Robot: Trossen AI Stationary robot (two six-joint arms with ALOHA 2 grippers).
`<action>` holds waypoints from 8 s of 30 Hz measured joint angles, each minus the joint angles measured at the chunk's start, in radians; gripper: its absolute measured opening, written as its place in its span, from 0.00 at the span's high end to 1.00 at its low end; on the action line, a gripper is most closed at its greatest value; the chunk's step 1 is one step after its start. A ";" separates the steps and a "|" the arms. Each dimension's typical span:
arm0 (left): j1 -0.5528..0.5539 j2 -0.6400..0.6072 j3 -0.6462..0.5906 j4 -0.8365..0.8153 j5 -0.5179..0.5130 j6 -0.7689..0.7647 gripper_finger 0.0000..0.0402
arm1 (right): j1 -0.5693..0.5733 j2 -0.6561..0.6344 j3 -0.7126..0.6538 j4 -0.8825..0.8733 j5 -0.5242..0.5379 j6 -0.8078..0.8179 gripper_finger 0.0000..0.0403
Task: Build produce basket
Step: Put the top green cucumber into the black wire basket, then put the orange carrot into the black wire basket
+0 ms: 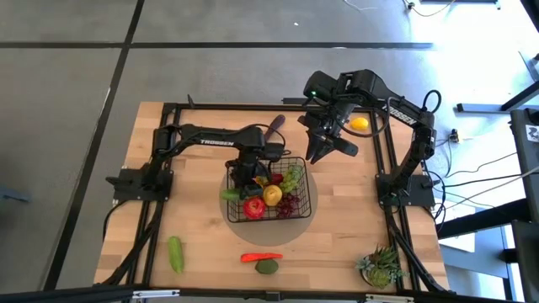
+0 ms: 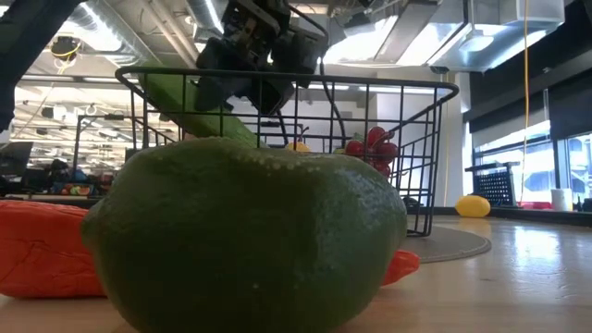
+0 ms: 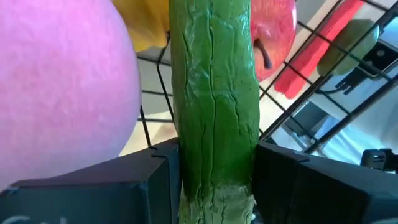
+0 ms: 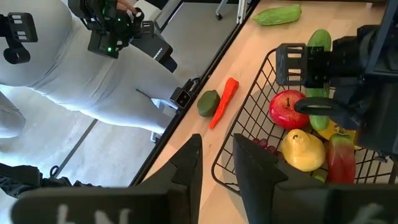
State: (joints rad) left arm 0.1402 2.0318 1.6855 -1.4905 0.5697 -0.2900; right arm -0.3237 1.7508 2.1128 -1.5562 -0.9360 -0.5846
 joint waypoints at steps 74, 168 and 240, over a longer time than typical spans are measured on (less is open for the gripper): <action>-0.045 0.000 -0.001 0.113 -0.116 0.004 0.60 | 0.000 0.000 0.000 0.004 0.001 -0.027 0.79; -1.037 -0.284 -0.001 -0.029 -0.597 -2.138 0.49 | 0.093 -0.008 0.000 0.325 0.776 0.213 0.79; -0.753 -0.126 -0.047 0.686 -0.675 -0.609 0.49 | 0.086 -0.532 -0.448 0.547 0.603 0.314 0.79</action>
State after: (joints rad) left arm -0.6124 1.9060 1.6382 -0.8044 -0.1048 -0.8986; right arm -0.2379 1.2186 1.6653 -1.0096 -0.3332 -0.2701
